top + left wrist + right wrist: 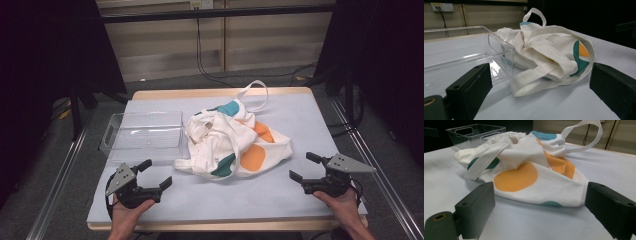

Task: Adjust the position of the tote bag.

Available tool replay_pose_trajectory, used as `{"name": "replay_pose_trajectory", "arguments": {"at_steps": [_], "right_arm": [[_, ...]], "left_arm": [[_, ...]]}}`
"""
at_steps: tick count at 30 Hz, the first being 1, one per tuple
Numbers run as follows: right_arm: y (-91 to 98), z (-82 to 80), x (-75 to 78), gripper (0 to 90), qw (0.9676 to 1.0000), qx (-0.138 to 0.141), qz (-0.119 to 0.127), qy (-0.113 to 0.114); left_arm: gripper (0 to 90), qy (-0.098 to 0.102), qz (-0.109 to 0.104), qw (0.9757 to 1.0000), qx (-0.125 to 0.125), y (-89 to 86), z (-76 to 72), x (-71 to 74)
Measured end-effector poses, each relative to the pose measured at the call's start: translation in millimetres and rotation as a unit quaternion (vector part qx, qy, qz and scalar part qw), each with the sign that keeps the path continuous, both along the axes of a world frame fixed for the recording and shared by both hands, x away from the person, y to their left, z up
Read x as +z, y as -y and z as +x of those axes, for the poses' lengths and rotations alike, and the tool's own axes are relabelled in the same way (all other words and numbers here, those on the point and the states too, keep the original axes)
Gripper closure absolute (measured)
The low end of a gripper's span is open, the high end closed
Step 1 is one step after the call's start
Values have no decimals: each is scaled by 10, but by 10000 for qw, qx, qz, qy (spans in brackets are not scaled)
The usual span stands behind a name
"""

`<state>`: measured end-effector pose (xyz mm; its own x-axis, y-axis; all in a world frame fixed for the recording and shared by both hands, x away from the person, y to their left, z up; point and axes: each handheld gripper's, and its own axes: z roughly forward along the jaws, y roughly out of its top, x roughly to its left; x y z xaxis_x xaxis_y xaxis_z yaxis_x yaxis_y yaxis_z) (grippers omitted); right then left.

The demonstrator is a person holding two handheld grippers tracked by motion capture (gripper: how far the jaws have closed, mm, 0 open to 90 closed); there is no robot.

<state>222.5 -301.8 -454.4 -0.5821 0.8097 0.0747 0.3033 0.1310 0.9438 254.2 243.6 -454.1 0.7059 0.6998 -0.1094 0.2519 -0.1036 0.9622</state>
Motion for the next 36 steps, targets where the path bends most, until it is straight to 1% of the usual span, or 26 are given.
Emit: {"name": "replay_pose_trajectory", "arguments": {"at_steps": [2,3,5,8,12,13,14,16,17,18,20,21,22,24,25,26,27,28,31,32,33,34,35,36], "right_arm": [[2,8,-2,113,10000,1,11,-21],[1,13,-3,131,10000,23,7,-37],[-6,20,0,151,10000,53,-18,-62],[-16,30,8,201,9998,124,-5,-148],[-28,62,25,262,9995,215,-55,-237],[-33,71,31,265,9994,235,-27,-270],[-40,85,36,286,9992,257,-31,-293],[-73,117,50,316,9990,316,-89,-290],[-96,135,56,321,9986,377,-110,-342],[-125,155,63,325,9983,420,-116,-389],[-178,203,71,350,9970,573,-138,-500],[-178,203,71,350,9970,573,-138,-500],[-231,275,94,383,9956,720,-153,-572],[-245,300,105,396,9952,757,-145,-598],[-292,373,138,415,9941,857,-193,-636],[-308,403,151,421,9936,885,-198,-674],[-329,440,166,431,9932,917,-180,-700],[-350,478,178,450,9922,1011,-155,-718],[-418,575,216,466,9901,1167,-204,-758],[-438,606,228,465,9894,1215,-215,-767],[-462,635,238,465,9890,1230,-217,-787],[-503,668,251,466,9882,1281,-271,-798],[-503,668,251,466,9882,1281,-271,-798],[-571,725,274,465,9865,1382,-331,-817]], "left_arm": [[44,-32,48,10000,55,-8,10,1],[46,-68,38,10000,33,-9,11,-3],[59,-90,114,9998,95,-5,1,-4],[70,-164,143,9998,-2,13,-15,5],[78,-139,190,9997,-62,44,-27,14],[77,-145,170,9997,-109,50,-24,12],[77,-150,169,9997,-72,57,-26,13],[78,-163,220,9996,-104,50,-15,11],[78,-191,187,9996,-112,53,-8,5],[78,-200,232,9995,-71,55,-2,2],[78,-226,228,9994,-99,56,11,-5],[78,-226,228,9994,-99,56,11,-5],[78,-233,233,9994,-73,61,13,-6],[78,-220,256,9994,-75,60,14,-5],[81,-242,277,9993,-58,54,12,-2],[81,-241,240,9994,-53,49,12,-3],[81,-242,248,9994,-53,42,12,-3],[81,-246,257,9994,-41,40,10,-3],[84,-262,276,9993,-16,39,6,-2],[87,-278,312,9991,16,42,9,-5],[85,-278,312,9991,16,42,9,-5],[84,-285,334,9990,-1,40,18,-9],[84,-272,358,9990,27,43,24,-11],[83,-285,340,9990,17,46,34,-13]]}}
